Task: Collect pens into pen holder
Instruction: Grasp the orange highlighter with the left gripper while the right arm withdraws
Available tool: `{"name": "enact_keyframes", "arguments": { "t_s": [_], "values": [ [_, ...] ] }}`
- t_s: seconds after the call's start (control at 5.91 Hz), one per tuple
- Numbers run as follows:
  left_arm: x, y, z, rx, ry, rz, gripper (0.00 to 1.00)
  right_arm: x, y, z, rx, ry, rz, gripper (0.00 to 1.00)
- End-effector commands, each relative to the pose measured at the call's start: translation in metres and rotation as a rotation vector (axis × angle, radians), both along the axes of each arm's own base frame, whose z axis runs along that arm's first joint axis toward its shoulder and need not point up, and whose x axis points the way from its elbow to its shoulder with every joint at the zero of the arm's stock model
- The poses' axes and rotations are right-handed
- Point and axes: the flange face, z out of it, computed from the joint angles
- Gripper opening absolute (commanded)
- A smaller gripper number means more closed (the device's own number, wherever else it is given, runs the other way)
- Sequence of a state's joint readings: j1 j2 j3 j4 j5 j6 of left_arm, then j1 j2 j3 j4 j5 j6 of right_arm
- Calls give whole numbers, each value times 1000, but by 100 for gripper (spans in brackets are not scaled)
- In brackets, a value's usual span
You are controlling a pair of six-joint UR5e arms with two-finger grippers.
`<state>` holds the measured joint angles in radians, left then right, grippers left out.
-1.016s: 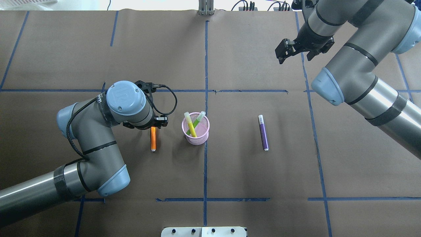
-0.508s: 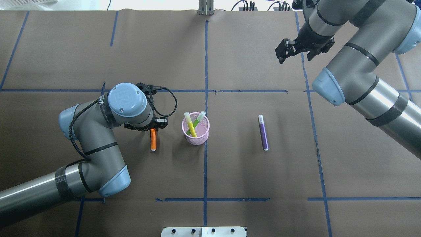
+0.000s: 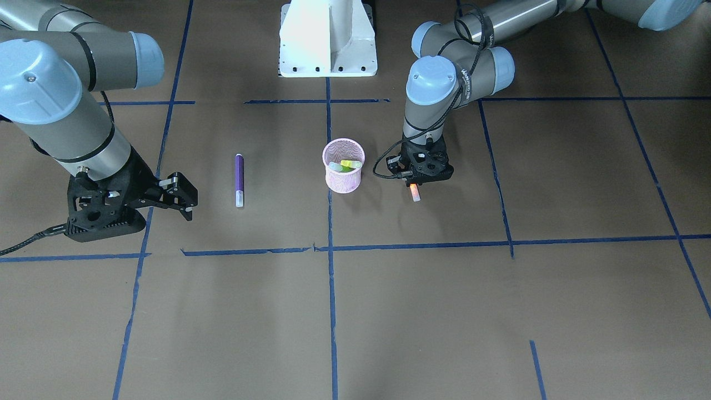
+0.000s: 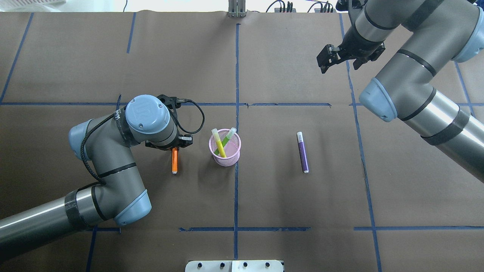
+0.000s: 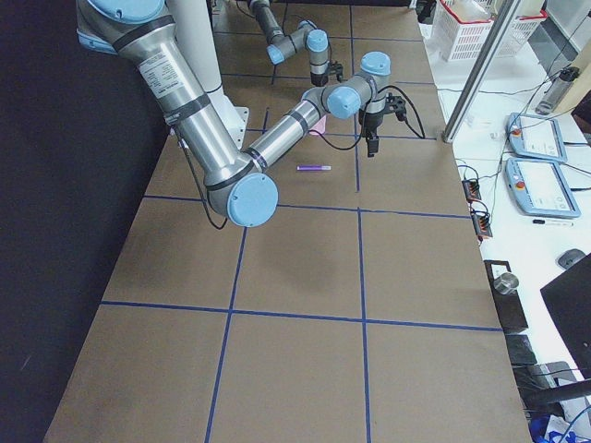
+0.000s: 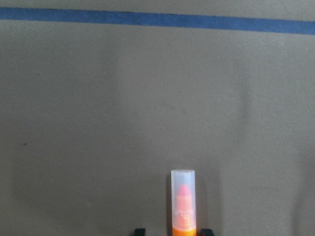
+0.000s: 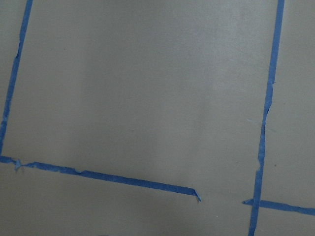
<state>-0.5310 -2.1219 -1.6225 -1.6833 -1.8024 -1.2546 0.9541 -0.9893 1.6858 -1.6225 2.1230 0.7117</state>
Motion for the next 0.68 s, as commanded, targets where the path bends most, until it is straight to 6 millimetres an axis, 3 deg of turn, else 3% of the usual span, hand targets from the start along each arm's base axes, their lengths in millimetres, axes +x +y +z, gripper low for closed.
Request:
{"name": "enact_keyframes", "arguments": {
  "t_s": [0.0, 0.17, 0.51],
  "values": [
    [-3, -2, -22, 28, 27, 5, 0, 0, 0, 0, 1, -1, 0, 99],
    [-22, -10, -46, 90, 54, -37, 0, 0, 0, 1, -1, 0, 0, 100],
    [-63, -17, -110, 480, 157, -13, 0, 0, 1, 0, 0, -1, 2, 100]
  ]
}}
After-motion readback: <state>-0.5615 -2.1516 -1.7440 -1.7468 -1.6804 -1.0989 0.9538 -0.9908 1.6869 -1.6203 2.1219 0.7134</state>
